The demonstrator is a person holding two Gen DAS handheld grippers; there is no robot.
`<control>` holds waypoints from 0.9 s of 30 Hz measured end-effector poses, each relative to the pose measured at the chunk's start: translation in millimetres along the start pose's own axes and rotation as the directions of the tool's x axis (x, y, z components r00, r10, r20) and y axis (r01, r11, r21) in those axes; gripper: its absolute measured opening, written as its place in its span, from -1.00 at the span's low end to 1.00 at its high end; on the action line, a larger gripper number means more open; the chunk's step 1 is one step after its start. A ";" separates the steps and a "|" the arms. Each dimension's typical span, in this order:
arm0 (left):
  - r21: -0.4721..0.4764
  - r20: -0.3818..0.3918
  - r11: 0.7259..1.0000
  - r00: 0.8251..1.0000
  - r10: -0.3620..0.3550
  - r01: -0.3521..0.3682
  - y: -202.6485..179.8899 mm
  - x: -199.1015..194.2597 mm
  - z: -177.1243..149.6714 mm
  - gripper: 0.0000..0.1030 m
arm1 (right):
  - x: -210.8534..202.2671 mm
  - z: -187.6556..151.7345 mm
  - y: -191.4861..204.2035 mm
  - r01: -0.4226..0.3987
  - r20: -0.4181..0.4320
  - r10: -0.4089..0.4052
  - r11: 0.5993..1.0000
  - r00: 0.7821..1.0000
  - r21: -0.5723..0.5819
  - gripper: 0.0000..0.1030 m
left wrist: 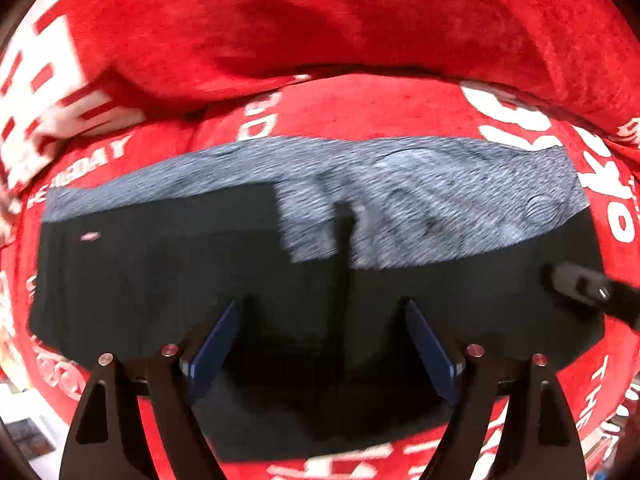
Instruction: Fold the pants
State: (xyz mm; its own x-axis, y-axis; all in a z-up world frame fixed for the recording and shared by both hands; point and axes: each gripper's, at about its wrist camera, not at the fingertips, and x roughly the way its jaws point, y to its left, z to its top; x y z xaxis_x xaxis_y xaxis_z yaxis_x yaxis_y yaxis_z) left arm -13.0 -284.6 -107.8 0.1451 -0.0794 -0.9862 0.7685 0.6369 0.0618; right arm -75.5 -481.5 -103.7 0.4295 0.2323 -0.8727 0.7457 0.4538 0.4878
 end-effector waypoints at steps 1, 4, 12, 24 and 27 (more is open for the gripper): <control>-0.012 -0.003 1.000 1.000 0.009 -0.009 5.2 -5.6 -3.3 0.65 | -3.2 -5.6 5.8 0.008 -0.015 -0.009 1.000 1.000 -0.026 -0.61; -0.039 -0.018 0.999 1.000 0.025 -0.026 12.3 -19.6 -11.4 0.65 | -18.5 -25.1 14.5 0.029 -0.021 -0.030 0.996 0.999 -0.081 -0.30; -0.116 -0.046 0.991 0.997 0.067 -0.072 12.8 -59.6 -35.5 0.66 | -61.2 -69.3 13.6 0.083 -0.037 -0.089 0.987 0.995 -0.139 0.07; -0.141 -0.023 0.986 0.996 0.089 -0.092 0.5 -138.6 -61.3 1.00 | -132.9 -93.6 -0.1 0.111 -0.027 -0.114 0.988 0.993 -0.109 0.35; -0.124 -0.017 0.990 0.997 0.069 -0.071 4.6 -145.4 -65.5 1.00 | -140.7 -93.7 3.4 0.131 -0.022 -0.135 0.985 0.991 -0.108 0.36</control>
State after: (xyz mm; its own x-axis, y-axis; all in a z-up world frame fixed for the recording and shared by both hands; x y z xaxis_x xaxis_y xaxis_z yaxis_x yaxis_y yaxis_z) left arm -71.3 -219.9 25.9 0.1872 -0.0216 -0.9821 0.6726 0.7314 0.1121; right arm -181.1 -432.0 18.7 0.3140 0.1880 -0.9306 0.7365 0.5703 0.3637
